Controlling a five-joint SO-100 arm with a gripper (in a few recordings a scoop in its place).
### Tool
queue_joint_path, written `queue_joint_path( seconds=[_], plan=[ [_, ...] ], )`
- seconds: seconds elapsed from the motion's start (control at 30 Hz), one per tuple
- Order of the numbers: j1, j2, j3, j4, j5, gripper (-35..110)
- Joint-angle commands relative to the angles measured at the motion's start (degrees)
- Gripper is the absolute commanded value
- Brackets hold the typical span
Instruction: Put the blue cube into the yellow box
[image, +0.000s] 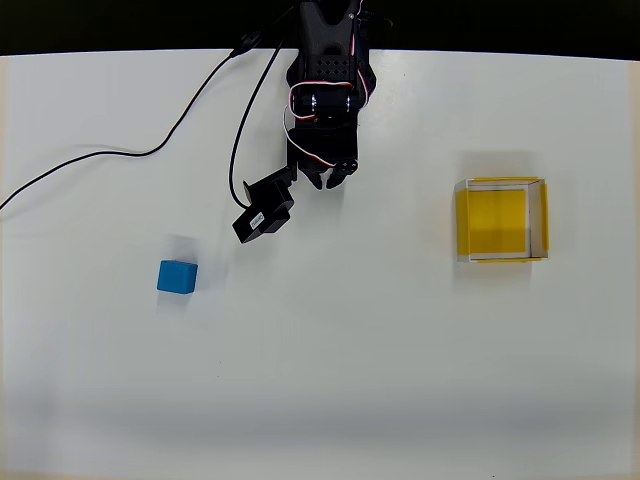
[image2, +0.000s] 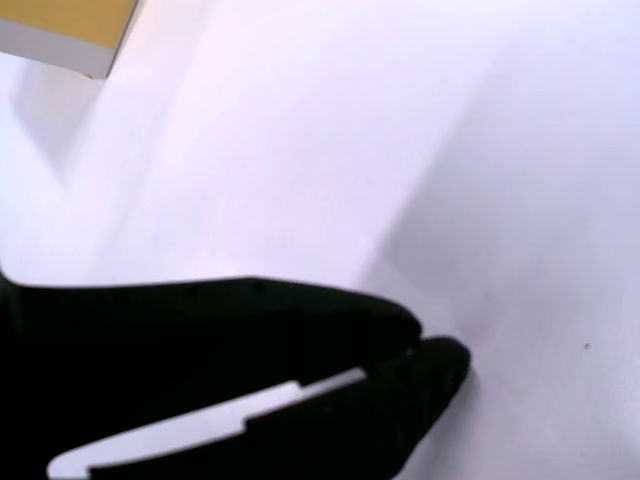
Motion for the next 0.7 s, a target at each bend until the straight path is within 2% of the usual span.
queue_joint_path(
  seconds=[0.0, 0.67],
  plan=[
    [-0.4, 1.5, 1.6, 0.9, 0.1, 0],
    [-0.5, 1.2, 1.6, 0.9, -1.0, 0]
  ],
)
